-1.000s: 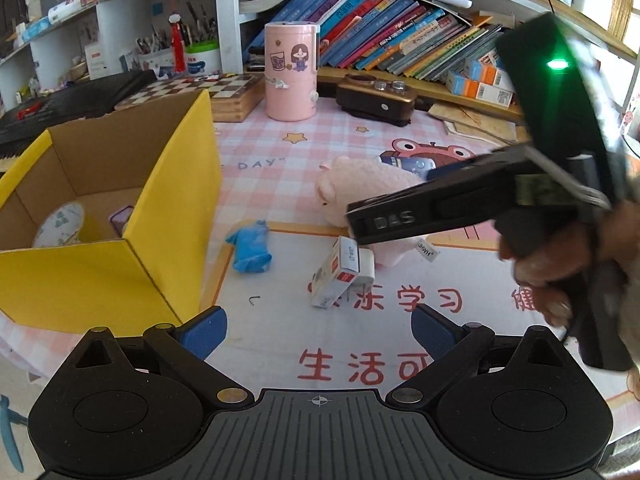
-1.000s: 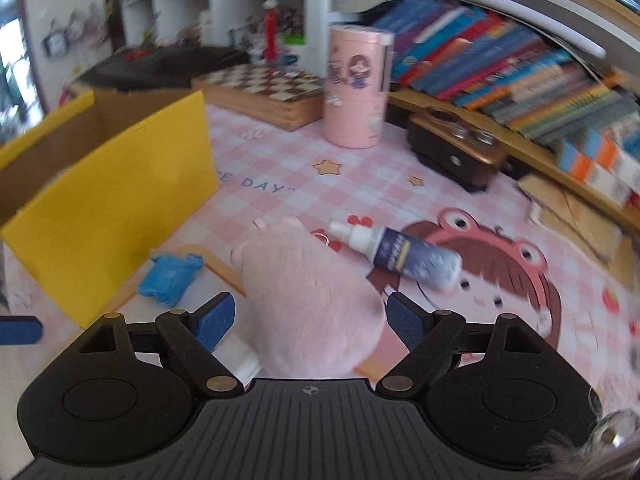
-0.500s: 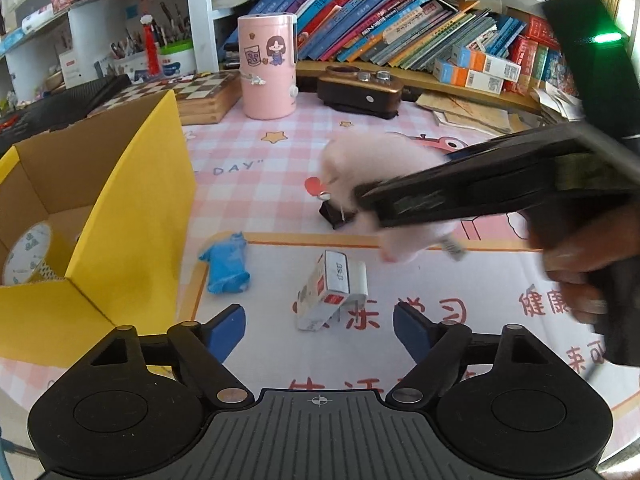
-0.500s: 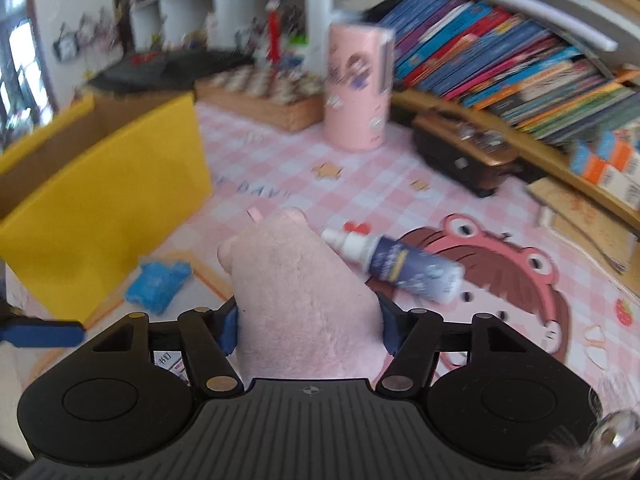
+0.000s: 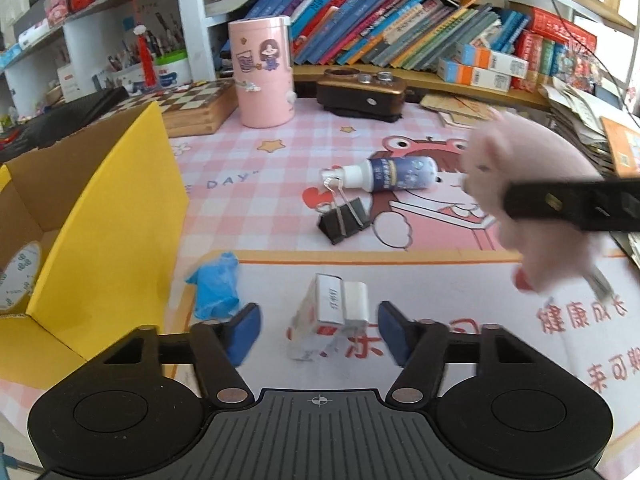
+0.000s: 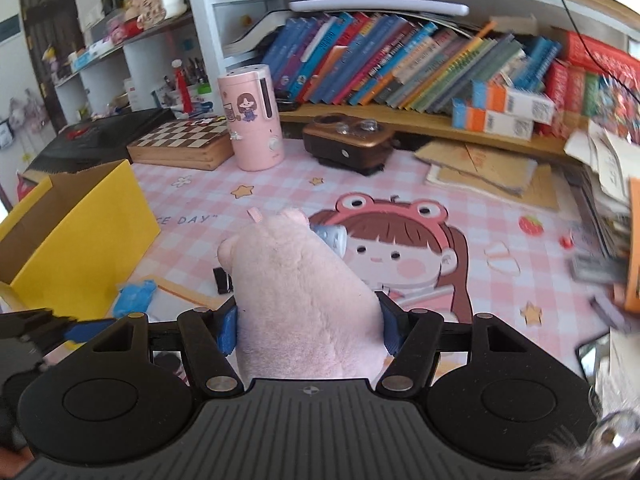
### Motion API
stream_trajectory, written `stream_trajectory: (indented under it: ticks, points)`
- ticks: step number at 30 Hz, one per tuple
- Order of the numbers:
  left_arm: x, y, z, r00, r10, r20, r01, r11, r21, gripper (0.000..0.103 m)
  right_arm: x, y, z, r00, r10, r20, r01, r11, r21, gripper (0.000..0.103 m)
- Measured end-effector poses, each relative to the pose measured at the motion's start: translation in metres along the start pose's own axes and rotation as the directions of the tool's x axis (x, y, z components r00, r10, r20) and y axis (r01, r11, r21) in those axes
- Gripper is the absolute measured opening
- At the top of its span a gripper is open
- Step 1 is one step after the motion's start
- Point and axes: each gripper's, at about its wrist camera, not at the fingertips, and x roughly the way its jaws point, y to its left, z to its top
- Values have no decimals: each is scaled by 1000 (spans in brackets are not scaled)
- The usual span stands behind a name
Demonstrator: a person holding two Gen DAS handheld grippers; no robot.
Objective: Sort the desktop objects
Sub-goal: 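Grasp the small white box with the left tool while the right tool lifts the pig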
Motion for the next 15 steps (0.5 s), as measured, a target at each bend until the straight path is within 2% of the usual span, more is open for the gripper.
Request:
stream_trajectory:
  ticks: [4,9,15]
  points:
    - [2,2,0,1000,16,13,-16,1000,3,14,-6,1,-9,1000,2,-18,-2,1000,-3,63]
    - [-1,6,-1,999,16,30,-15,1000,-3,13,-11,2,-14,1000,-7,-24,7,1000,-5,63]
    - [-31,13,5,995,-5,100,8,1000,-30,13,-18,5,-17,1000,-14,-28,15,1000,26,63]
